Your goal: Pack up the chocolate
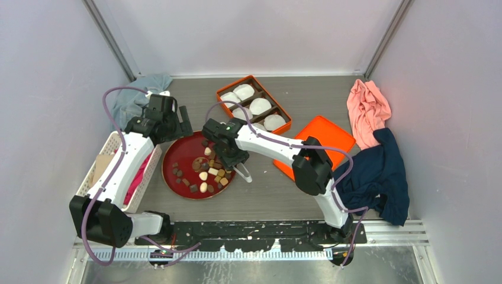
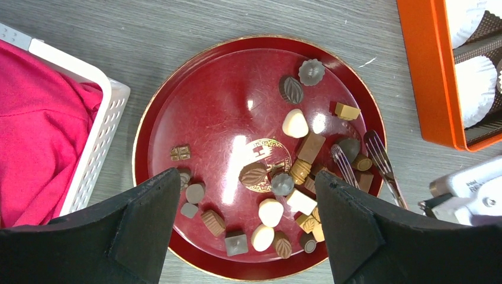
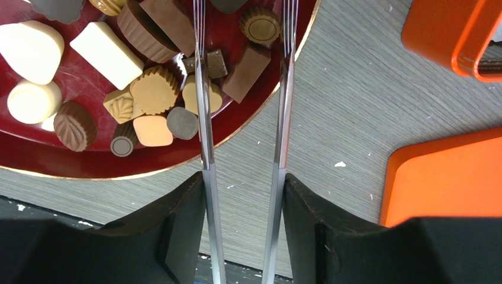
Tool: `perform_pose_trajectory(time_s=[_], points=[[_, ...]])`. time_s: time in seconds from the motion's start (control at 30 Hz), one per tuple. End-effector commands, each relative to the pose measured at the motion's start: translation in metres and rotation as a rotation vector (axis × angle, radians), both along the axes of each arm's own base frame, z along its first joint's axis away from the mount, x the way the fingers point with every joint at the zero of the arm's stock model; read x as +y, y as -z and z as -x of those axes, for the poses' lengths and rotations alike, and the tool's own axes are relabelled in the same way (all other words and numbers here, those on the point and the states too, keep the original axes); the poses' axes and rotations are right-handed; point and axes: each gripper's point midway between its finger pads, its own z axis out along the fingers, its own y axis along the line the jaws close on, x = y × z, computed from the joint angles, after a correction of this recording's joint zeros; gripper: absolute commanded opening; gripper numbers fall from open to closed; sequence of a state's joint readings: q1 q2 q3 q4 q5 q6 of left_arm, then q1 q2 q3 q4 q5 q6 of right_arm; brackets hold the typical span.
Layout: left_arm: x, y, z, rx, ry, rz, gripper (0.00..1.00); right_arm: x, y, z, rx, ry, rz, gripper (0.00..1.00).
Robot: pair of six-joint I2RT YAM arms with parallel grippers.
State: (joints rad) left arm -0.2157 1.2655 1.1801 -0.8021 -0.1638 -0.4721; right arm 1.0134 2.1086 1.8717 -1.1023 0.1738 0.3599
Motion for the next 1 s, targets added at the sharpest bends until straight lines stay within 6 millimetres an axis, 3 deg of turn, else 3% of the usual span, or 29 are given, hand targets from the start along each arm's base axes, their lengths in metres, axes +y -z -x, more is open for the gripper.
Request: perform_pose_trajectory(time_s=[0.0, 0.2, 0.47, 0.73, 0.97], points=[[-0.002, -0.012, -0.005, -0.058, -0.007, 0.025, 0.84, 0.009, -0.011, -0.003, -0.017, -0.028, -0.023, 0.53], [-0.002, -0.012, -0.004, -0.058, -0.006, 0.026, 0.84, 0.012, -0.013, -0.007, -0.029, -0.030, -0.033, 0.52], [-0.001, -0.011, -0.003, -0.058, -0.010, 0.022, 0.84, 0.014, -0.025, -0.008, -0.041, -0.029, -0.060, 0.33], [0.001, -0.014, -0.002, -0.064, -0.012, 0.015, 0.84, 0.018, -0.067, -0.012, -0.109, -0.019, -0.152, 0.21], [0.009, -0.022, -0.003, -0.044, -0.049, -0.013, 0.87, 0.017, -0.094, -0.019, -0.158, -0.016, -0.202, 0.19]])
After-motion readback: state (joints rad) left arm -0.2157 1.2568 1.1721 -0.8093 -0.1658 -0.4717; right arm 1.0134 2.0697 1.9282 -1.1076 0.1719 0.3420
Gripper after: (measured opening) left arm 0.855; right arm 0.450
